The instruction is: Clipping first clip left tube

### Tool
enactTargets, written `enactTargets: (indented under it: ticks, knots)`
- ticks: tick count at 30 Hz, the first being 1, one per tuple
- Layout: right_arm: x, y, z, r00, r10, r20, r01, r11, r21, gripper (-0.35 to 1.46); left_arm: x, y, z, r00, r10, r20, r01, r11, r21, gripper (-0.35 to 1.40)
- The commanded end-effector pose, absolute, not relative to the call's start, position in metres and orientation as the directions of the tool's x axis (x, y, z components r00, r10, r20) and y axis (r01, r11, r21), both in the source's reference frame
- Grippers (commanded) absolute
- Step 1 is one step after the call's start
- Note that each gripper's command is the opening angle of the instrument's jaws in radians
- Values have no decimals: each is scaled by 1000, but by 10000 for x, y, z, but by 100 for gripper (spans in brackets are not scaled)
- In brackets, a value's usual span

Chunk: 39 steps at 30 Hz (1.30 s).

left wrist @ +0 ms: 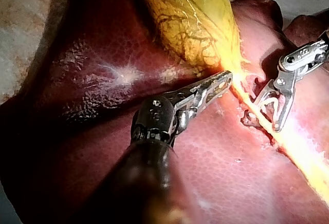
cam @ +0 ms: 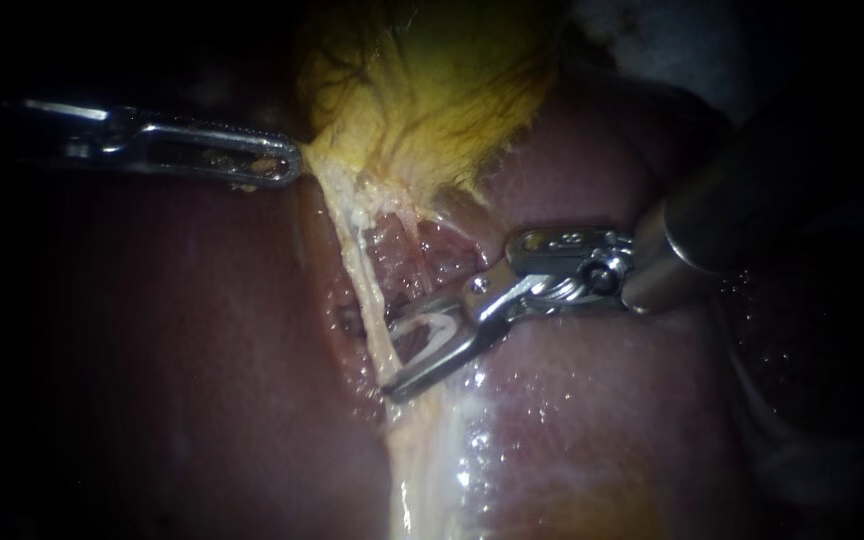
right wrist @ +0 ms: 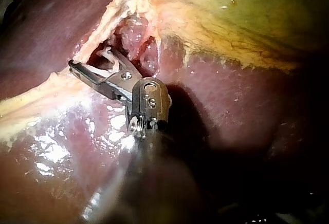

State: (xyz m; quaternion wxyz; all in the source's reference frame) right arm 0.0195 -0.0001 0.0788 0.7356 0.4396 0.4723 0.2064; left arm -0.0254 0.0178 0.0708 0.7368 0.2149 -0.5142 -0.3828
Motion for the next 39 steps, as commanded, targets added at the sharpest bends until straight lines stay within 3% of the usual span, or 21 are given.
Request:
enactTargets:
  ticks: [1,17,30,35,39]
  knots:
    - [193,2,787,468,720,-512,111,528,842,58,-254,178,709,178,-785,593,344,615,710,-35]
    - [186,4,785,468,721,-511,116,524,844,57,-254,178,709,178,-785,593,344,615,710,-35]
    - [198,-3,790,418,743,-523,193,490,850,54,-253,178,709,178,-785,593,344,615,710,-35]
    - [201,-7,789,392,772,-500,224,447,866,54,-253,178,709,178,-785,593,344,615,710,-35]
    - [204,-13,783,364,801,-476,289,388,875,54,-253,178,708,178,-785,593,344,615,710,-35]
